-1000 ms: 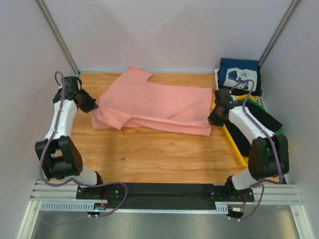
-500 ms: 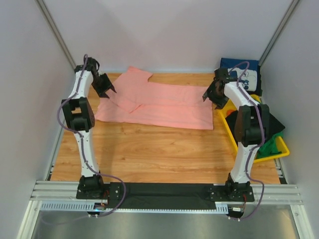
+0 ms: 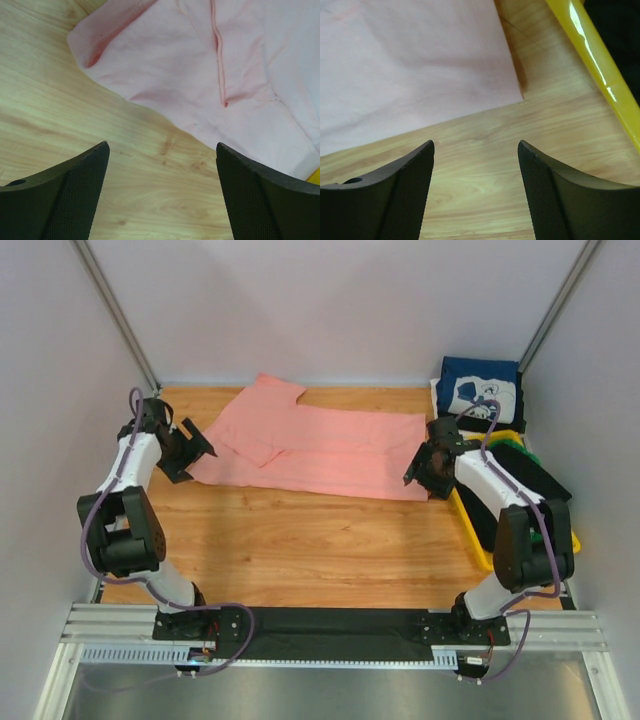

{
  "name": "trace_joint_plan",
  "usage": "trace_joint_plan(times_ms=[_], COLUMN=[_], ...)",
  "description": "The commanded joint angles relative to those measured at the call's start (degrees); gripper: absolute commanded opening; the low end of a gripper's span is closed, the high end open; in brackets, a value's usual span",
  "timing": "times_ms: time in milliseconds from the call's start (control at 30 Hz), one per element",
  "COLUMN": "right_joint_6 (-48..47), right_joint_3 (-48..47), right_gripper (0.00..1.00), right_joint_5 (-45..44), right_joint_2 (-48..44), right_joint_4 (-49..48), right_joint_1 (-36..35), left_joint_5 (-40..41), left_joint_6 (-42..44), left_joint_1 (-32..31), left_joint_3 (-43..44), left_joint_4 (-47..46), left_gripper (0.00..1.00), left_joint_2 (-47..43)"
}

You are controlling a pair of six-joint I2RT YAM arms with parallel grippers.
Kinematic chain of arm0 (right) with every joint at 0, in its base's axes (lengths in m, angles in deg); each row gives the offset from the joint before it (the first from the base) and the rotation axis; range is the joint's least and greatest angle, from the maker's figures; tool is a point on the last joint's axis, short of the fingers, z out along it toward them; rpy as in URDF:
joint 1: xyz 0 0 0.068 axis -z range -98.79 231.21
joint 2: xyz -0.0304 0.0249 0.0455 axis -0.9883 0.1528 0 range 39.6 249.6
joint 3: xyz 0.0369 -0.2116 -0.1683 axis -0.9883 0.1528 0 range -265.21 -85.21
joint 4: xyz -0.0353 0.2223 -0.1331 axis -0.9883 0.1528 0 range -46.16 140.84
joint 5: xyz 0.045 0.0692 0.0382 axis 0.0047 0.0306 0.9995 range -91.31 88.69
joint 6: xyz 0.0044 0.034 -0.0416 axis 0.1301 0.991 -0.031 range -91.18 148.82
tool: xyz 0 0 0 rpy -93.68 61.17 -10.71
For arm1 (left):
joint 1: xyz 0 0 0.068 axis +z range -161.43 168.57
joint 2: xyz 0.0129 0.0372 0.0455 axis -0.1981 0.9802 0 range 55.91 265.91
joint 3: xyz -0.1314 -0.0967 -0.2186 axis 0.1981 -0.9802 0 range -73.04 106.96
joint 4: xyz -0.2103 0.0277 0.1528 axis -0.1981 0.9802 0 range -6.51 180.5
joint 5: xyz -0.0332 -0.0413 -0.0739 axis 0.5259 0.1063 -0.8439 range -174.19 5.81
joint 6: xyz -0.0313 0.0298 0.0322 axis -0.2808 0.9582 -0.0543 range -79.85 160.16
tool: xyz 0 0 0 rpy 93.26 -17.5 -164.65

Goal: Fold and stack the t-shirts
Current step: Fold the tshirt

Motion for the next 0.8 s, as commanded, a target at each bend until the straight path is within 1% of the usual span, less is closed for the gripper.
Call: trace_joint_plan(times_ms=[0, 167, 200, 367, 500, 533, 567, 600, 667, 700, 767], right_joint_6=[0.87, -0.01, -0.01, -1.24, -1.33, -1.24, -1.33, -1.41, -1.85, -1.85, -2.29], right_joint_3=[4.65, 3.33, 2.72, 0.78, 0.08, -0.01, -0.18, -0.27, -0.62, -0.63, -0.89], right_gripper=[0.69, 0.66, 0.65, 0.61, 0.54, 0.47, 0.42, 0.29, 0.21, 0.13, 0.07], right_joint_5=[1.88, 0.48, 0.22, -1.37, -2.16, -1.90, -1.72, -1.55, -1.19, -1.11, -1.28], right_joint_2=[2.87, 7.01, 8.14, 11.23, 13.86, 14.13, 14.48, 14.75, 14.75, 14.57, 14.40], right_joint_4=[-5.73, -7.23, -7.49, -9.08, -9.78, -10.13, -10.04, -10.13, -10.04, -10.04, -9.69], right_joint_1=[0.11, 0.11, 0.11, 0.02, 0.11, 0.11, 0.11, 0.20, 0.20, 0.11, 0.20], left_joint_5=[-1.36, 1.09, 1.79, 2.23, 3.90, 3.82, 3.82, 3.56, 3.38, 3.38, 4.51], left_joint_6=[-2.71, -5.17, -5.62, -6.67, -7.46, -7.64, -7.82, -8.17, -8.61, -8.96, -9.57], left_joint_1=[-0.06, -0.06, -0.06, -0.06, -0.06, 0.03, 0.03, 0.03, -0.06, -0.15, -0.50], left_joint_3=[-3.70, -5.89, -6.50, -7.83, -7.92, -8.00, -7.92, -7.74, -7.04, -6.86, -6.51], left_joint_4=[-6.90, -9.88, -11.81, -15.25, -16.22, -16.66, -17.01, -17.45, -17.63, -17.28, -17.19], left_gripper=[0.94, 0.94, 0.94, 0.92, 0.89, 0.88, 0.87, 0.85, 0.82, 0.80, 0.78], left_joint_2=[3.20, 4.53, 4.36, 5.05, 6.90, 7.25, 8.21, 8.74, 10.41, 10.85, 11.56])
